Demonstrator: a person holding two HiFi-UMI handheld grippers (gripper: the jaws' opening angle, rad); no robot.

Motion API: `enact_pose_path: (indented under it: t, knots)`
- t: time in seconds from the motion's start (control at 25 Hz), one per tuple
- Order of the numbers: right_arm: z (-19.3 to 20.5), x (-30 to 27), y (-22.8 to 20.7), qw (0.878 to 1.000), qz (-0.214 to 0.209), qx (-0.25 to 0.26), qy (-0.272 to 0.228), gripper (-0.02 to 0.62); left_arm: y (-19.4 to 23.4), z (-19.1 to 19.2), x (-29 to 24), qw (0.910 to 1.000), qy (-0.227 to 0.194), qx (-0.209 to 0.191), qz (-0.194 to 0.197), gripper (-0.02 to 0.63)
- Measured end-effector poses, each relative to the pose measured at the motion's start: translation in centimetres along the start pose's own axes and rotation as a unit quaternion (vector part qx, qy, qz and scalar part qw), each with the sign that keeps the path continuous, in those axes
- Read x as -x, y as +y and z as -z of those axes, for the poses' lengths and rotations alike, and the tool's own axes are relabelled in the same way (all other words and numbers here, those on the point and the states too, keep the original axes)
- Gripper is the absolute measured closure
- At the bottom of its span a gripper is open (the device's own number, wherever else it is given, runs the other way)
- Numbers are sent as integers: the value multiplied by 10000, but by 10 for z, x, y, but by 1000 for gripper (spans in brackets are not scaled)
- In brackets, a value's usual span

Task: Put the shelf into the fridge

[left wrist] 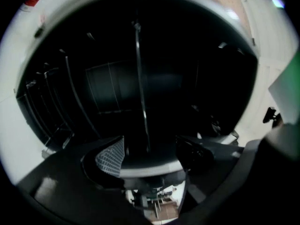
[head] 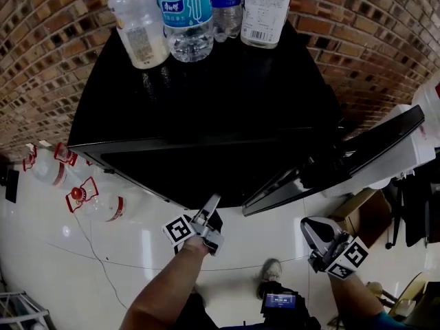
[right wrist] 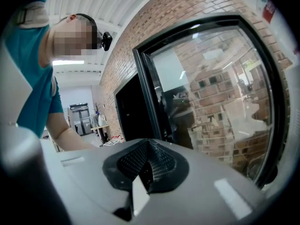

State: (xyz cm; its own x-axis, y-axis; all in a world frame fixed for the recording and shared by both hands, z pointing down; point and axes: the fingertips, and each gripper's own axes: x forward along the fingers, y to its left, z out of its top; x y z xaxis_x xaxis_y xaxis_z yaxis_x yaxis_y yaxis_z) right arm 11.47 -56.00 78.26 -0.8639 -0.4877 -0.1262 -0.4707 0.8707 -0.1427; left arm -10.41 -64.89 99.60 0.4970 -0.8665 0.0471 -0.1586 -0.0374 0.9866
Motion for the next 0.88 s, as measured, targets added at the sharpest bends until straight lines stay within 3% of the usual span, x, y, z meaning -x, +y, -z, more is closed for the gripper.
enact_pose_path:
  t: [0.08,0.12,0.2,0.24,0.28,0.4,0.48,0.64,0.76,0.88]
  knots:
    - [-29,-2,13,10000,-40,56,-57,594,-27,23,39,9993,276,-212,169,306]
    - [-41,-2,19,10000,-37,70,-6,594,-58,30,56,9956,350,-610,626,338]
    - [-69,-3,32,9999,-38,75,74,594,-134,33,88,9712,390,-1561,1759,397]
    - [-83,-5,39,9999,-38,85,113,594,-167,32,106,9599,357,-1848,2075,436]
    - [-97,-7,46,9998,-31,109,175,594,-193,29,125,9548,297,-1991,2185,472]
    - [-138,-16,73,9996,-24,144,249,594,-242,11,185,9587,80,-2091,1927,554]
    - [-166,-24,96,9997,-23,151,209,594,-278,-7,221,9548,-24,-2344,1827,578]
    - [-212,-34,147,9998,20,123,161,594,-369,-32,286,9303,-105,-3166,1851,578]
    - [-240,-38,188,9997,150,105,149,594,-424,-40,330,9165,-33,-3533,1877,578]
    - [-270,-42,224,9993,329,75,139,594,-469,-48,368,8968,112,-4038,1807,578]
